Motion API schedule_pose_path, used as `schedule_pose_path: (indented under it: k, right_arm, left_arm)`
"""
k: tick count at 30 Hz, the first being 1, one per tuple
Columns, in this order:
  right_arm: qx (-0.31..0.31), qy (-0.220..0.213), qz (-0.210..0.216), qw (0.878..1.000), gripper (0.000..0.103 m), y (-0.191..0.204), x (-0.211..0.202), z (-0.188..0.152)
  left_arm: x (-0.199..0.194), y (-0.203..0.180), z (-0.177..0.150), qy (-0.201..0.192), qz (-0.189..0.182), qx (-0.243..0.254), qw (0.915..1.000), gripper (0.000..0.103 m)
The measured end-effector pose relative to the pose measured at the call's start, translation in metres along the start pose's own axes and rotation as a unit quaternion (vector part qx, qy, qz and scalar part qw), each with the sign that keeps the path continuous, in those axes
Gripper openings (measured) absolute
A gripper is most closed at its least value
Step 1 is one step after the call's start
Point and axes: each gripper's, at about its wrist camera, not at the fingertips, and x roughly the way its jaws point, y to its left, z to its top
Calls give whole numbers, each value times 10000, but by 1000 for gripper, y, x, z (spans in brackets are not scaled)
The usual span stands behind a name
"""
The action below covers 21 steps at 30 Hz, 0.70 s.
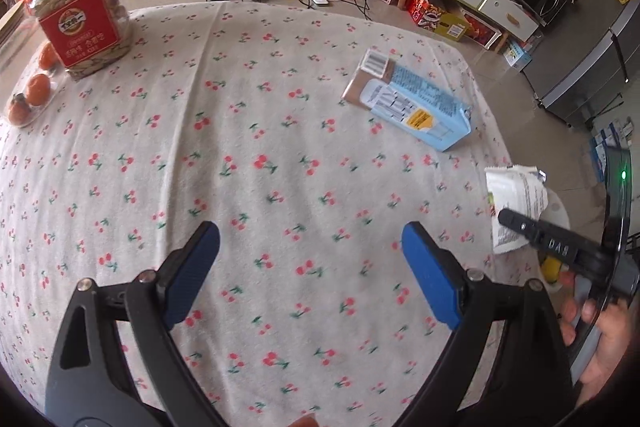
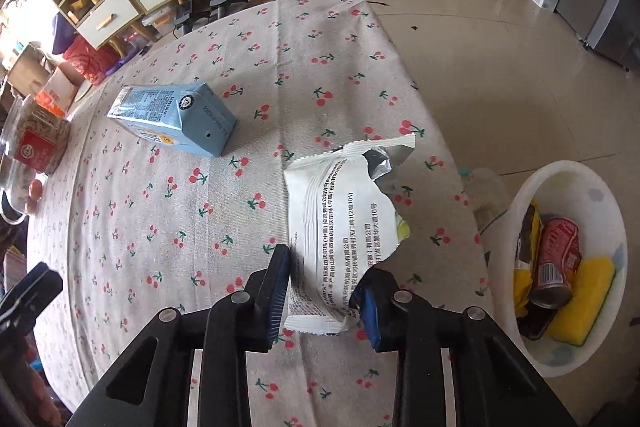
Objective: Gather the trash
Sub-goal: 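Grasp the blue milk carton with the left tool while the right tool grasps the white wrapper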
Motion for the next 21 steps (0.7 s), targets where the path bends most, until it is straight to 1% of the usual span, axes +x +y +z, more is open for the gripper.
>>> schedule_pose_path:
  k: [1,4,5,10,12,14,18,20,21]
  right_arm:
    - [27,-29,29,10000,29,-6,-4,-1]
    - [66,-57,181,9998,15,-18,-13,-3]
    - [79,-70,223,9997,14,-20,-16,-5]
    - [77,-210,407,9989,10,-31,-32,-10]
    - [70,-261,460,9986,9,-35,-38,-12]
    - [83,-298,517,9982,9,-37,-42,-14]
    - [104,-337,591,9976,9,-44,-47,-16]
    - [106,-343,607,9975,9,-48,-47,-17]
    - [113,-344,613,9975,8,-50,-48,-18]
  left_arm:
    - [4,-8,7,0,-76,-67,9999,92]
    - [16,-30,22,-6,-204,-236,9995,92]
    - [19,-36,27,-22,-222,-281,9994,92]
    - [35,-58,52,-130,-248,-600,9978,91]
    - [42,-66,60,-156,-198,-688,9973,85]
    - [51,-72,67,-123,-156,-800,9966,82]
    - [70,-77,74,-32,-93,-1100,9939,71]
    - [76,-79,76,14,-82,-1191,9929,67]
    - [78,-80,76,16,-92,-1216,9925,67]
